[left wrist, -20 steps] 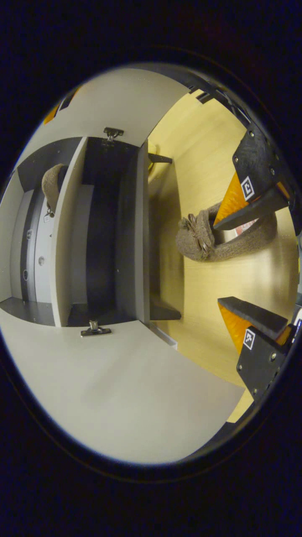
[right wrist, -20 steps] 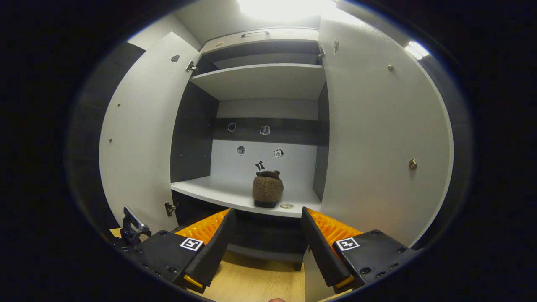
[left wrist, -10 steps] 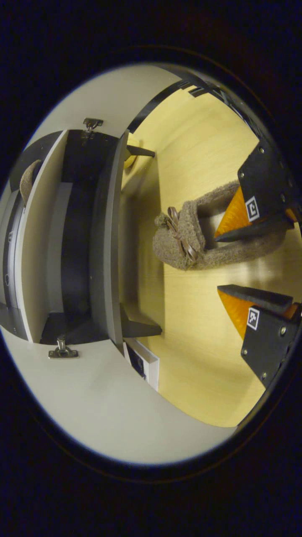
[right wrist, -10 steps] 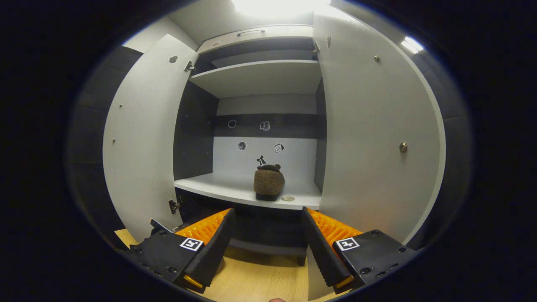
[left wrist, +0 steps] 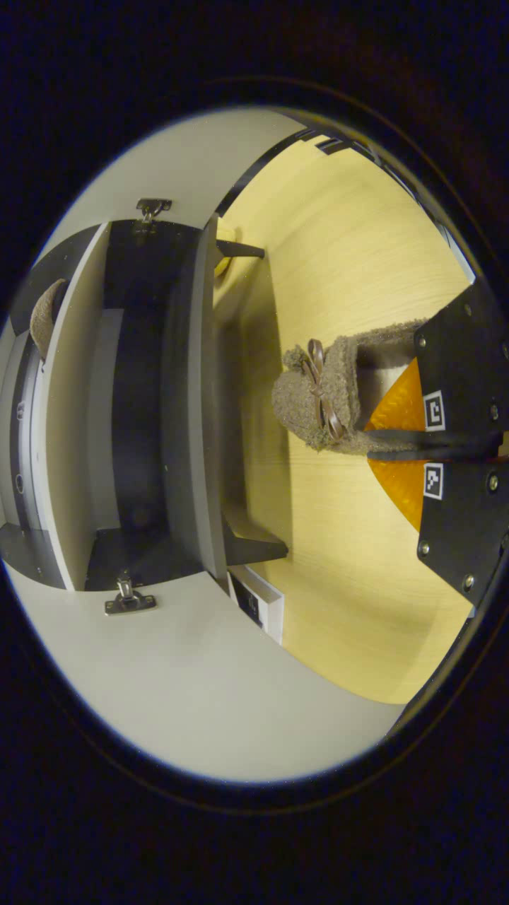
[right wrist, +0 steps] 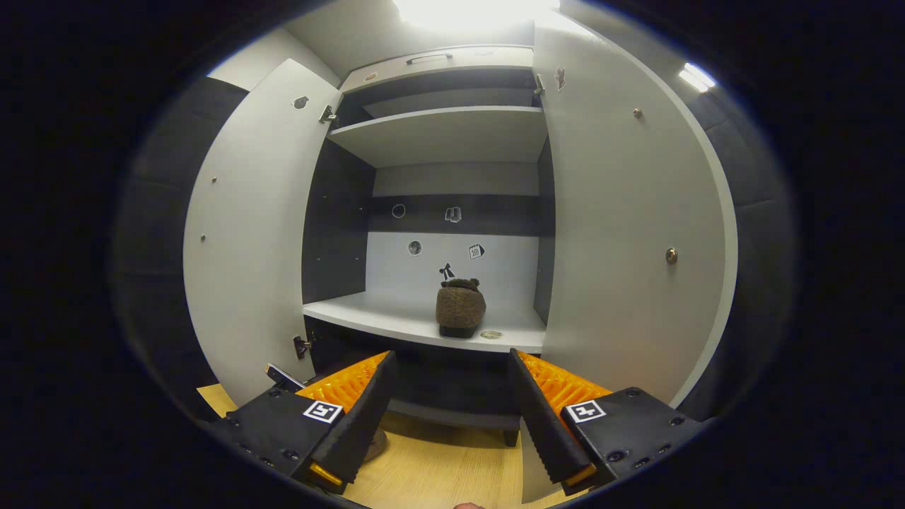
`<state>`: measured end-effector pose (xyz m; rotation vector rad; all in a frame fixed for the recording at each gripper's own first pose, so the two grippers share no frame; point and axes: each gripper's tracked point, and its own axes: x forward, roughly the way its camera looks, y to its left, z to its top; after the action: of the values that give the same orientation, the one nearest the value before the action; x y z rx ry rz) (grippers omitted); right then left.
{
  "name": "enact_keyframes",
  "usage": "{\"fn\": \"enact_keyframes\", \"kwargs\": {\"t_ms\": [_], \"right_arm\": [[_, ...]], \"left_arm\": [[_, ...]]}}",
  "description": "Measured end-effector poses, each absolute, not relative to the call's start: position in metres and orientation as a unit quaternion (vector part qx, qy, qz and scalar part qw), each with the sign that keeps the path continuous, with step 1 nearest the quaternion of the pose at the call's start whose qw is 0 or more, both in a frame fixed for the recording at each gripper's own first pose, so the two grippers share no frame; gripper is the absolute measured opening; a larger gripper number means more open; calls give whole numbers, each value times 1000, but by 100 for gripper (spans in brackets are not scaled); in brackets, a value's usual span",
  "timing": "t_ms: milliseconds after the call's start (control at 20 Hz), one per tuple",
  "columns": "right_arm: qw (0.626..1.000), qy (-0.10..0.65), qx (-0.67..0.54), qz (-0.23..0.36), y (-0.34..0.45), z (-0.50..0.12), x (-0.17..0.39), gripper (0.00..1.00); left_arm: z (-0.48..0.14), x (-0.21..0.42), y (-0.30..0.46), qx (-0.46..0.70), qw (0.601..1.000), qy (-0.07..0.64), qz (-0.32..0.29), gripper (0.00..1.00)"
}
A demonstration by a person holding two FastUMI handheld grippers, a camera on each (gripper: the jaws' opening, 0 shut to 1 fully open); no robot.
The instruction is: Grab one shoe with the right hand and put it into the shoe cabinet, grab the other shoe with the left hand and put it into the shoe cabinet; then close the right door with the right hand and the left door with the left hand.
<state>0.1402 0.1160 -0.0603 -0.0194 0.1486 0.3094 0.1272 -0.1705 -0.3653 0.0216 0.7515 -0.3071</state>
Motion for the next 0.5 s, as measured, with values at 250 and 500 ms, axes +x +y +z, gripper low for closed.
{"fn": "enact_keyframes", "kwargs": {"t_ms": [250,500], "right_arm": [[986,71,-4,153,115,-57,134,99],[985,71,-6,158,117,-55,126,99]], "left_arm": [[-322,128,-165,8,934,323,-151,1],[-253,129,-163,0,954,259,-148,1]]}}
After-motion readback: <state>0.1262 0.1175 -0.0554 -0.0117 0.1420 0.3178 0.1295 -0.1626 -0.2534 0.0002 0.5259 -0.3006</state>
